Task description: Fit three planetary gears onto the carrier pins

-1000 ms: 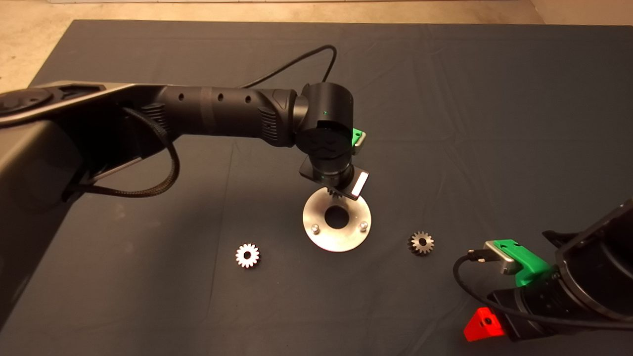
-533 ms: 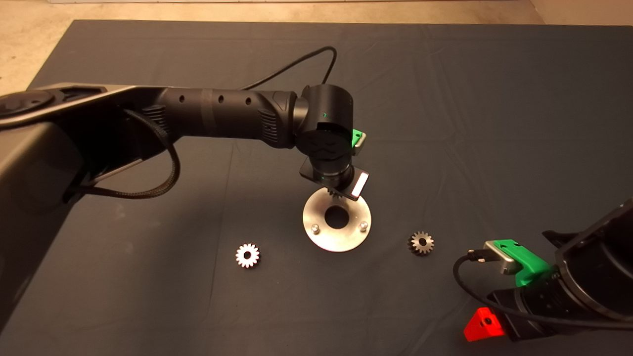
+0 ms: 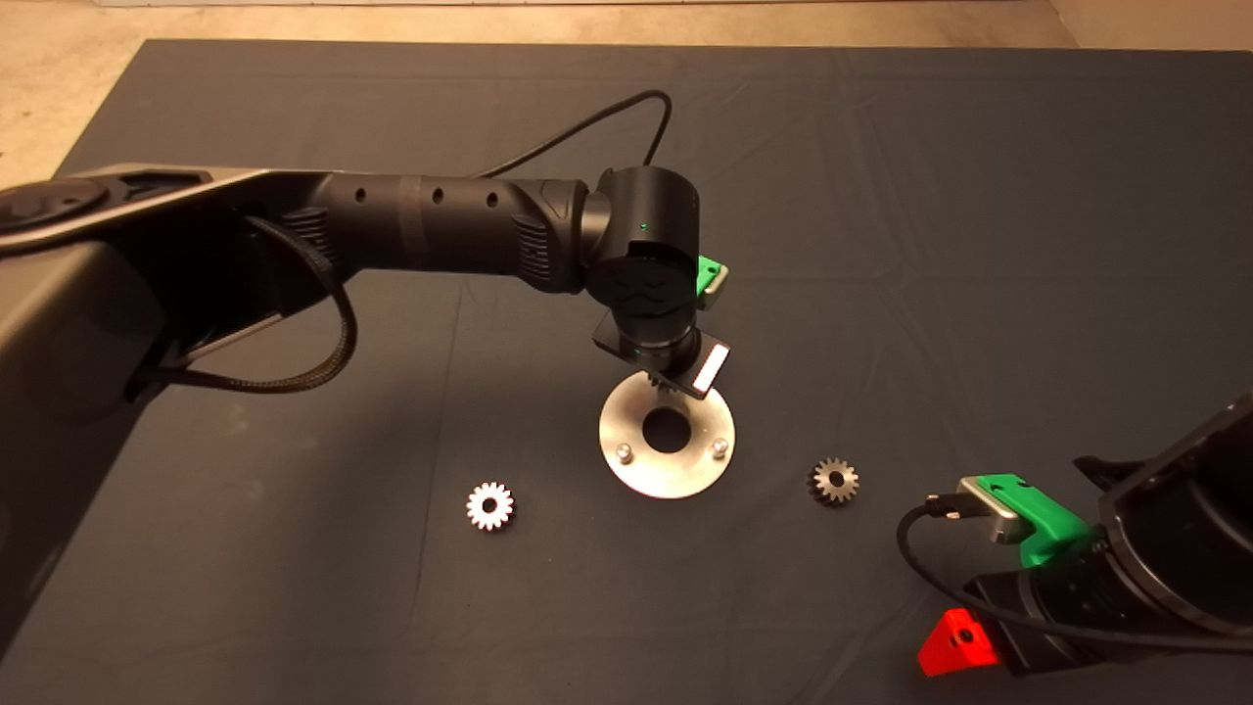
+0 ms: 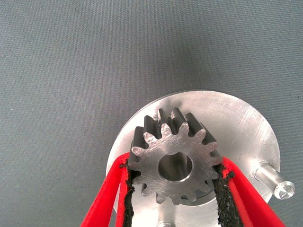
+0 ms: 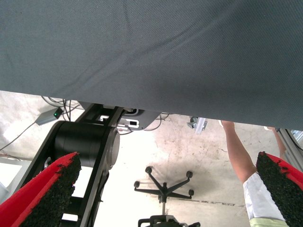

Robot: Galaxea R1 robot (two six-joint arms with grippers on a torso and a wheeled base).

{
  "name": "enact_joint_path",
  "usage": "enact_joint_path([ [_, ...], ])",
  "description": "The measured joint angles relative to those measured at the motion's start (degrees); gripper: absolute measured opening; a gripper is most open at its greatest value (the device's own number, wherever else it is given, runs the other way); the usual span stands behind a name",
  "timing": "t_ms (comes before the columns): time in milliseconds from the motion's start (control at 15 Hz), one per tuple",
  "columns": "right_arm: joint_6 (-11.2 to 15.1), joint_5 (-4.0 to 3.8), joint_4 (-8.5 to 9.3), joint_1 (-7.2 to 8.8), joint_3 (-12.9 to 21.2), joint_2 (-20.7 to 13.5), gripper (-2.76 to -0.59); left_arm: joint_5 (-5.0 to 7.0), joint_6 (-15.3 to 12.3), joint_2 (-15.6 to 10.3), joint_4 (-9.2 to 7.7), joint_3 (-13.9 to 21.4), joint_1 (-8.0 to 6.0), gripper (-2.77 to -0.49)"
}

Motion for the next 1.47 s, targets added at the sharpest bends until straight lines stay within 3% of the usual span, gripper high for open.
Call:
enact_joint_path([
  [467, 0.00, 0.00, 0.00, 0.00, 0.00, 0.00, -0.61, 0.66, 2.46, 0.13, -0.02, -0.09, -0.02, -2.32],
  [800, 0.00, 0.00, 0.00, 0.00, 0.00, 0.00, -0.61, 2.34, 4.50, -0.02, 0.22, -0.66, 0.47, -2.32],
  [1467, 0.00, 0.00, 0.00, 0.00, 0.00, 0.00, -0.61, 2.62, 4.02, -0.50, 0.20, -1.16, 0.88, -2.24],
])
